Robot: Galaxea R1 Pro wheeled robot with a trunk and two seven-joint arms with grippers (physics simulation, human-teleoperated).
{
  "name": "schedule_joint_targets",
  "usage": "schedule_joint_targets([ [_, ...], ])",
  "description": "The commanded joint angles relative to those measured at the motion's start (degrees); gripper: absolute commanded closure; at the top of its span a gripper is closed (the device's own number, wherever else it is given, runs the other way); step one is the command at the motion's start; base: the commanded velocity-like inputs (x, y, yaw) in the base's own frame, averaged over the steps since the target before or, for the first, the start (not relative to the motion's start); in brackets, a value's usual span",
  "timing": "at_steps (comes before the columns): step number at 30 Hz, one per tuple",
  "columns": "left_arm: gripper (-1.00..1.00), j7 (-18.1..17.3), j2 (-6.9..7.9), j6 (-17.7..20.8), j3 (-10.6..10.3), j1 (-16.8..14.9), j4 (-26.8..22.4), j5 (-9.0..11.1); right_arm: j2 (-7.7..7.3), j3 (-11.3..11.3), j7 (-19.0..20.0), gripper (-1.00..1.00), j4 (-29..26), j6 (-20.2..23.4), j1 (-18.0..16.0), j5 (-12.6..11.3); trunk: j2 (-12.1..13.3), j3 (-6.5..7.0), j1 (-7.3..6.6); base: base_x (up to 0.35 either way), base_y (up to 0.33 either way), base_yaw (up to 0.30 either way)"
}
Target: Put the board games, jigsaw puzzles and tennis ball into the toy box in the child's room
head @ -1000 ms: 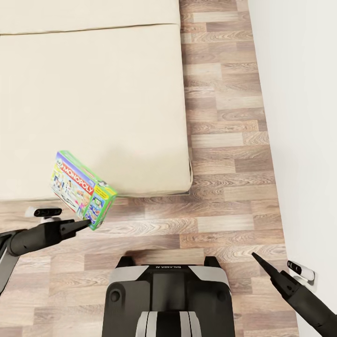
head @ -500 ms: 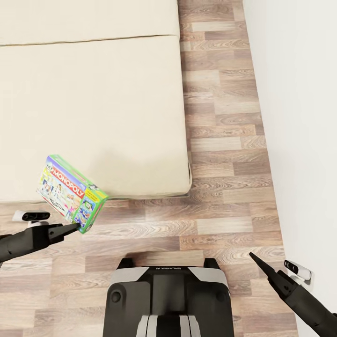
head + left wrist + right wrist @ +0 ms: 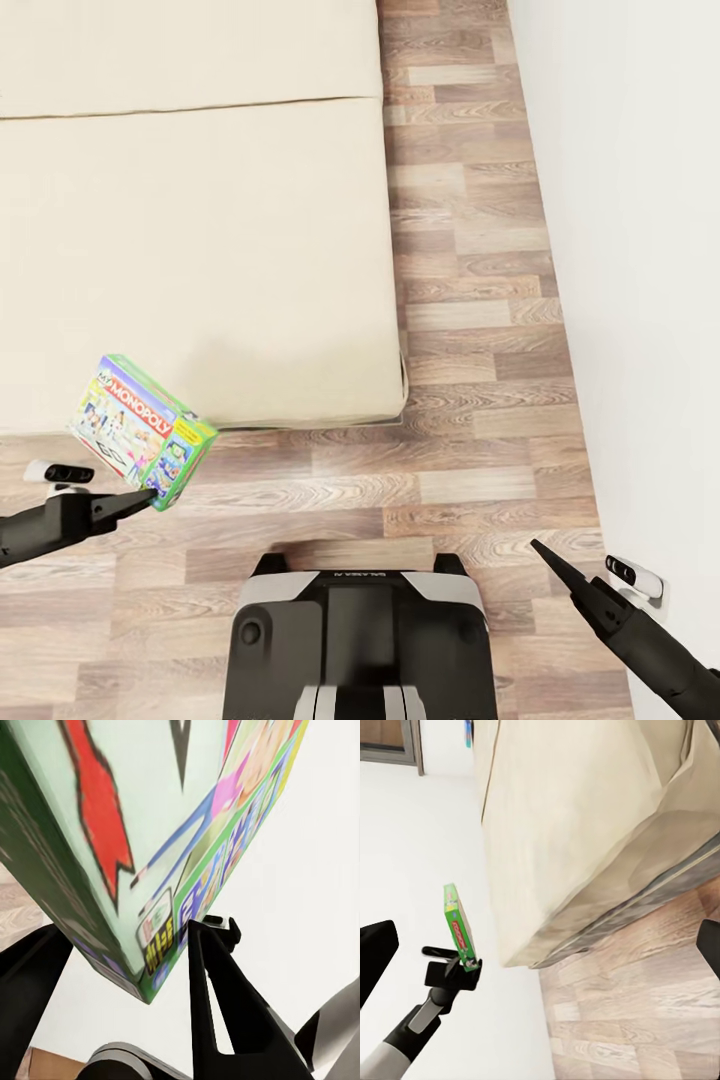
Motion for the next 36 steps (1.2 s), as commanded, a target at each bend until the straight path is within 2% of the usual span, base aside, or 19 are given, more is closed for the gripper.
schedule_joint_targets([
  [1,1.0,-0.2,0.03,0.6,-0.1,0.0,0.1,0.0,-0.01,0.0,0.0,-1.0,0.0,0.5,0.0,-0.3,0.4,0.19,-0.21,0.0,0.0,0.0],
  [12,1.0,-0.2,0.2,0.7,-0.5,-0.1,0.6,-0.1,0.0,0.1,-1.3,-1.0,0.0,0.4,0.0,-0.3,4.8,2.21,-2.63,0.0,0.0,0.0],
  [17,1.0,-0.2,0.19,0.7,-0.5,-0.1,0.6,-0.1,0.0,1.2,-2.4,-1.0,0.0,0.4,0.0,-0.3,6.8,3.11,-3.73,0.0,0.0,0.0],
  [36,1.0,-0.2,0.18,0.8,-0.6,-0.2,0.6,0.0,-0.01,1.6,-2.6,-1.0,0.0,-0.4,0.0,-0.3,14.4,6.95,-7.9,0.0,0.0,0.0],
])
